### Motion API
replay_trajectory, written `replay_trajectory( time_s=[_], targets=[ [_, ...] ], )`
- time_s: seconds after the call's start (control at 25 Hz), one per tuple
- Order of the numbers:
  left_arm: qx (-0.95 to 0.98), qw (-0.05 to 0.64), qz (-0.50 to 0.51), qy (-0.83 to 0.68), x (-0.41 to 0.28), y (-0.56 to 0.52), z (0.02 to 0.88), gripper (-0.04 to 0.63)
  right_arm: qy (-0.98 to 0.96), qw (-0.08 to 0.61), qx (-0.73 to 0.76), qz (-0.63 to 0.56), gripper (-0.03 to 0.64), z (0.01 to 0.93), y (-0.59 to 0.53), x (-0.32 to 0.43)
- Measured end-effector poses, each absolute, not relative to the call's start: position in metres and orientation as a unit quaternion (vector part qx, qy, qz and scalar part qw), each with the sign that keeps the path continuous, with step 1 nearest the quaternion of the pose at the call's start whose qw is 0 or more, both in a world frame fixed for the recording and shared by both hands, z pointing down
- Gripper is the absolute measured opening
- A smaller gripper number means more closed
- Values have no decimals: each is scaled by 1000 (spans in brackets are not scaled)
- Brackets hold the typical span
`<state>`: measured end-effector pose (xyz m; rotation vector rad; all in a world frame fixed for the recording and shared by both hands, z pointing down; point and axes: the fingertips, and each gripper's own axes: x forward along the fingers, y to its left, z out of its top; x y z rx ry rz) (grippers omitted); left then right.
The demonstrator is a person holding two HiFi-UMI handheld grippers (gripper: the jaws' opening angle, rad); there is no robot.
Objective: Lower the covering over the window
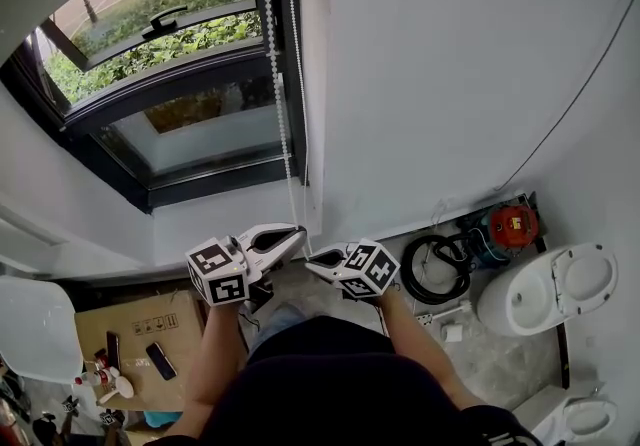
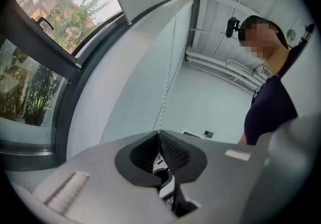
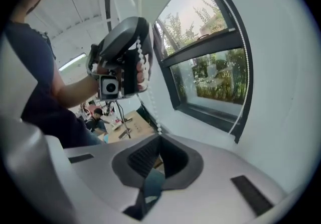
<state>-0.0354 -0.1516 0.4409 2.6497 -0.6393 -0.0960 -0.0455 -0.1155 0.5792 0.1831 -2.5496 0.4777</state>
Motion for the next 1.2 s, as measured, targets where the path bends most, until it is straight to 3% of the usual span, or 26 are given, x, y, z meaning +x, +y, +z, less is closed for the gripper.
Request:
replay_trajectory(
  time_s=[0.36, 1.2],
  targets=[
    [951, 232, -24, -201, -21, -144, 469, 14, -933, 306, 61, 181, 12, 605, -109, -46],
    [947, 240, 3, -216, -32, -130, 505, 14, -931, 312, 60, 183, 12, 608, -107, -43]
  ],
)
